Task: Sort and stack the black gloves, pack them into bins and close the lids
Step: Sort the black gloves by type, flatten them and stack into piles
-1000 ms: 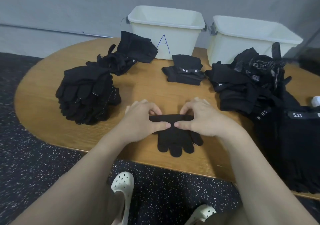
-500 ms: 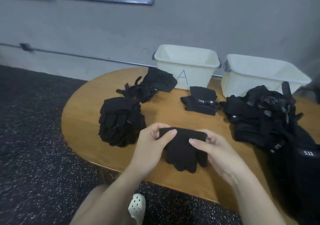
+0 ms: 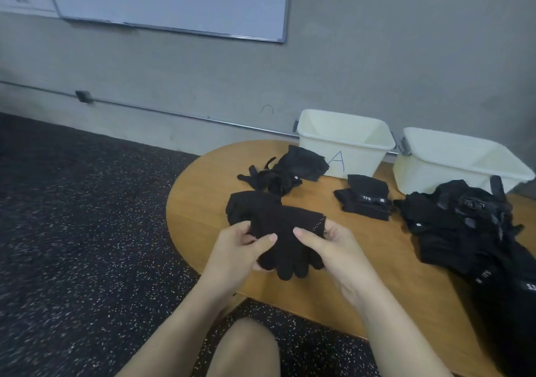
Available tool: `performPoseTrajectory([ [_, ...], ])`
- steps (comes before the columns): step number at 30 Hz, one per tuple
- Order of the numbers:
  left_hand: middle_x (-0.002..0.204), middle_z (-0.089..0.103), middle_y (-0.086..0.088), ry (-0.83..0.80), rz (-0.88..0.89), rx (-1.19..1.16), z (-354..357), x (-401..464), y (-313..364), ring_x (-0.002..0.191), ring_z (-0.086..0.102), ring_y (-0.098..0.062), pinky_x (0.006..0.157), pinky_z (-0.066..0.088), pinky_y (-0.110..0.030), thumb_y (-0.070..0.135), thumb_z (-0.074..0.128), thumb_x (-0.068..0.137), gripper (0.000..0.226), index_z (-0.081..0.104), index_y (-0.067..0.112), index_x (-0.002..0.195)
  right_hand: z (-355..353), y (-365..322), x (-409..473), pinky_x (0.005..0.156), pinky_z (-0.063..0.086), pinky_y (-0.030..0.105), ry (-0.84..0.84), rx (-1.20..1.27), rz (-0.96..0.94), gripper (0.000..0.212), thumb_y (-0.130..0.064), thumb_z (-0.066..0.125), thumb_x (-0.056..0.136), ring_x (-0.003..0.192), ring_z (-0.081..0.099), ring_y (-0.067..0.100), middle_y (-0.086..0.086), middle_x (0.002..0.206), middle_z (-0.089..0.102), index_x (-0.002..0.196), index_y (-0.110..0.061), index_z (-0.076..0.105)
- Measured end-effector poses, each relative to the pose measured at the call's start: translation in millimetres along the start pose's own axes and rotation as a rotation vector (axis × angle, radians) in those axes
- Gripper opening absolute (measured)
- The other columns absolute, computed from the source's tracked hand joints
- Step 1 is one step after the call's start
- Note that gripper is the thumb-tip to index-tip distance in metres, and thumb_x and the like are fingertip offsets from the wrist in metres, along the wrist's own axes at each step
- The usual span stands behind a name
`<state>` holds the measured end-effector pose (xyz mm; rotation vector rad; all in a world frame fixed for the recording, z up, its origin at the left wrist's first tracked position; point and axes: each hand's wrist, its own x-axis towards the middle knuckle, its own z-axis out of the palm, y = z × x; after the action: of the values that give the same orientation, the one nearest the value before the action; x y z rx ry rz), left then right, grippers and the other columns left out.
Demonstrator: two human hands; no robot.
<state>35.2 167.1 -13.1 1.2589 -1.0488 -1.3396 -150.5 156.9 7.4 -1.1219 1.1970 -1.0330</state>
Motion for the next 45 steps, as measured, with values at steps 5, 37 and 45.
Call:
performPoseTrajectory([
  [5, 0.097, 0.080, -0.003, 0.026, 0.004, 0.059, -31.3, 16.4, 13.6, 0.089, 0.078, -0.021, 0.067, 0.063, -0.035, 0.006, 0.066, 0.098, 0.016, 0.071, 0.011, 0.112, 24.2, -3.1, 10.9, 0.063, 0.056, 0.021, 0.051, -0.031, 0.073, 0.014, -0.009, 0.071, 0.095, 0.083, 0.076, 0.011, 0.001, 0.098, 0.080, 0.108, -0.014, 0.070],
  [37, 0.076, 0.071, 0.013, 0.032, -0.003, 0.558, -81.9, 89.5, 9.7, 0.068, 0.068, -0.008, 0.058, 0.044, -0.010, 0.051, 0.063, 0.097, 0.019, 0.067, 0.033, 0.095, 47.6, 1.1, 90.3, 0.077, 0.048, 0.031, 0.345, -1.000, -0.142, 0.037, -0.061, 0.061, 0.089, 0.098, 0.063, 0.010, -0.018, 0.103, 0.066, 0.107, -0.030, 0.065],
  [45, 0.161, 0.035, 0.008, 0.066, 0.327, 0.834, -84.2, 90.3, -1.9, 0.151, 0.027, -0.010, 0.125, 0.020, -0.029, 0.048, 0.030, 0.109, 0.054, 0.044, 0.021, 0.154, 63.1, 15.3, 90.1, 0.125, 0.017, 0.032, 0.093, -1.195, -0.469, 0.062, -0.052, 0.022, 0.106, 0.155, 0.017, 0.010, -0.005, 0.164, 0.034, 0.153, -0.020, 0.047],
])
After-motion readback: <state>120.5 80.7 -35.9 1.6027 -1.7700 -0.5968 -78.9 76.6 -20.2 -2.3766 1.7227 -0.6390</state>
